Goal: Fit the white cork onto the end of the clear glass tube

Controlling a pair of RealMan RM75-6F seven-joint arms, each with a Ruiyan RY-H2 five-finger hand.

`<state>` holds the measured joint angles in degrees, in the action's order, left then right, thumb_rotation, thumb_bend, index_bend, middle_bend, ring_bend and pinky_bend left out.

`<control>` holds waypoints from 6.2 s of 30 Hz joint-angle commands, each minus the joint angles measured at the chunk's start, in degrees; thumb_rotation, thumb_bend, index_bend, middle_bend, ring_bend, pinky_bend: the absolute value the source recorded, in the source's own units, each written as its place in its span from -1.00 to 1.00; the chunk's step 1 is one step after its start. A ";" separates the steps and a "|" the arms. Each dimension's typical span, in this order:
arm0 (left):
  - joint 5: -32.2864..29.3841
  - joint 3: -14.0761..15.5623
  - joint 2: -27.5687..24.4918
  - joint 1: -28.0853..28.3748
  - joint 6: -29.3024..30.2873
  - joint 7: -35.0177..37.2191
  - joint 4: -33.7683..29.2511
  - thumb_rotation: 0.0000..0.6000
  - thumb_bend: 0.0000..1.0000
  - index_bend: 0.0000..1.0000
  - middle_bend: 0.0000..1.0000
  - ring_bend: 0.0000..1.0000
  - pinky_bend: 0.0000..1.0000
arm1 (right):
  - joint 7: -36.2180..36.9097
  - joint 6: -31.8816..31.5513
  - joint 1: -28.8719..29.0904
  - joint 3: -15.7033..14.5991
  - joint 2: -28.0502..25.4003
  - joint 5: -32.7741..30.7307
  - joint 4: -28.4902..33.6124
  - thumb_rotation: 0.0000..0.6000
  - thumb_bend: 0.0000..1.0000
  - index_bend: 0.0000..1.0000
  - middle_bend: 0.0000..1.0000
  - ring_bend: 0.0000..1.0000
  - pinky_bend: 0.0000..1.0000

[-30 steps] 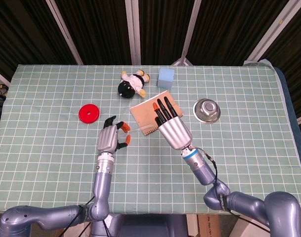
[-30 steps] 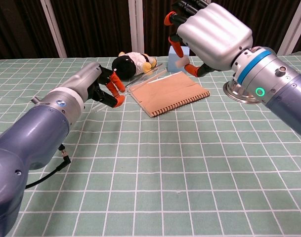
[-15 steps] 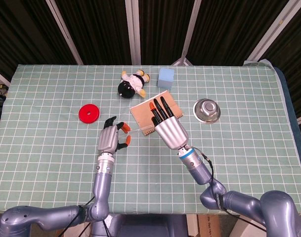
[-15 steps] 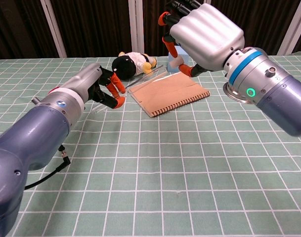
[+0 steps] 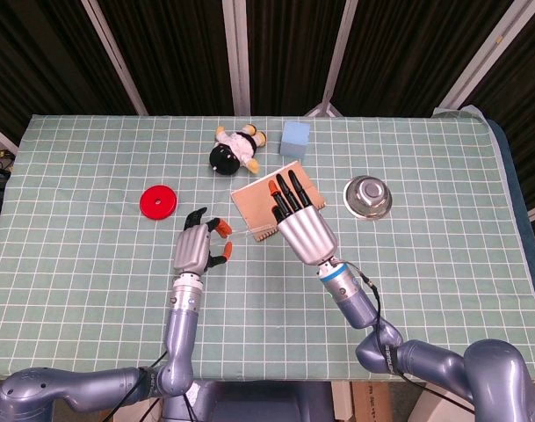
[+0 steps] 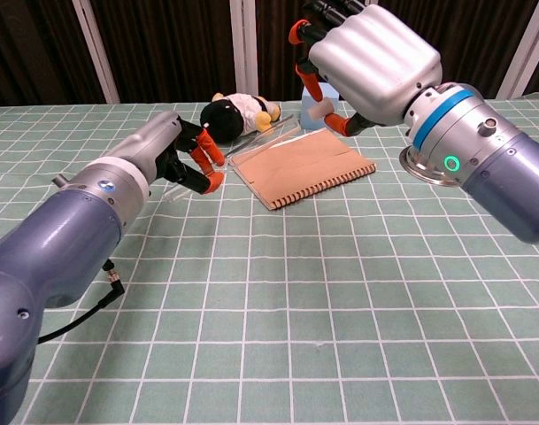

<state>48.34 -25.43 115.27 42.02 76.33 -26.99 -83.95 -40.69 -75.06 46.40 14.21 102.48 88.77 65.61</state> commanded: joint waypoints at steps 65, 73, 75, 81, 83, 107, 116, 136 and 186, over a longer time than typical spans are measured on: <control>0.22 -0.95 1.79 -0.08 0.12 0.88 0.36 1.00 0.45 0.00 -0.04 -0.83 -1.00 | -2.95 0.34 0.12 0.05 0.44 -2.27 3.43 1.00 -0.22 0.17 -0.63 -1.00 -1.00; 0.35 -0.96 2.18 -0.03 0.12 1.06 0.44 1.00 0.45 0.00 -0.04 -0.83 -1.00 | -2.91 0.37 0.17 0.08 0.79 -2.44 3.05 1.00 -0.22 0.17 -0.63 -1.00 -1.00; 0.31 -1.03 2.31 0.00 0.13 1.07 0.51 1.00 0.45 0.00 -0.04 -0.83 -1.00 | -2.90 0.31 0.14 0.02 0.88 -2.42 2.96 1.00 -0.22 0.17 -0.63 -1.00 -1.00; 0.10 -1.27 2.66 0.11 0.16 0.93 0.68 1.00 0.45 0.00 -0.04 -0.81 -1.00 | -2.82 0.14 0.11 0.04 1.09 -2.45 2.82 1.00 -0.22 0.17 -0.63 -1.00 -1.00; -0.02 -1.35 2.80 0.14 0.24 0.81 0.69 1.00 0.45 0.00 -0.04 -0.81 -1.00 | -2.79 0.13 0.13 0.05 1.13 -2.44 2.83 1.00 -0.22 0.17 -0.63 -1.00 -1.00; 0.31 -1.56 3.92 0.54 0.58 0.38 0.02 1.00 0.46 0.00 -0.04 -0.81 -1.00 | -2.30 -0.30 -0.13 -0.10 0.91 -2.08 3.68 1.00 -0.22 0.17 -0.63 -1.00 -1.00; 1.63 -1.13 3.95 0.54 0.93 0.57 0.25 1.00 0.46 0.00 -0.04 -0.81 -1.00 | -2.80 -0.31 -0.35 -0.04 0.27 -2.18 4.51 1.00 -0.22 -0.21 -0.67 -1.00 -1.00; 5.74 0.71 2.88 -0.60 0.77 3.23 1.04 1.00 0.48 0.01 -0.03 -0.79 -1.00 | -4.15 -0.08 -2.62 -1.02 -1.31 -3.92 6.88 1.00 -0.22 -0.72 -0.86 -1.00 -1.00; 12.42 9.55 0.76 -5.79 -1.66 6.09 2.91 1.00 0.54 0.01 -0.02 -0.60 -0.41 | -3.68 -2.00 -5.09 1.43 -8.83 -5.44 13.02 1.00 -0.22 -0.72 -0.86 -1.00 -1.00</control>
<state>60.60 -16.03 115.91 36.33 74.64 -20.83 -81.18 -44.28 -76.95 41.34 15.50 93.88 83.36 78.36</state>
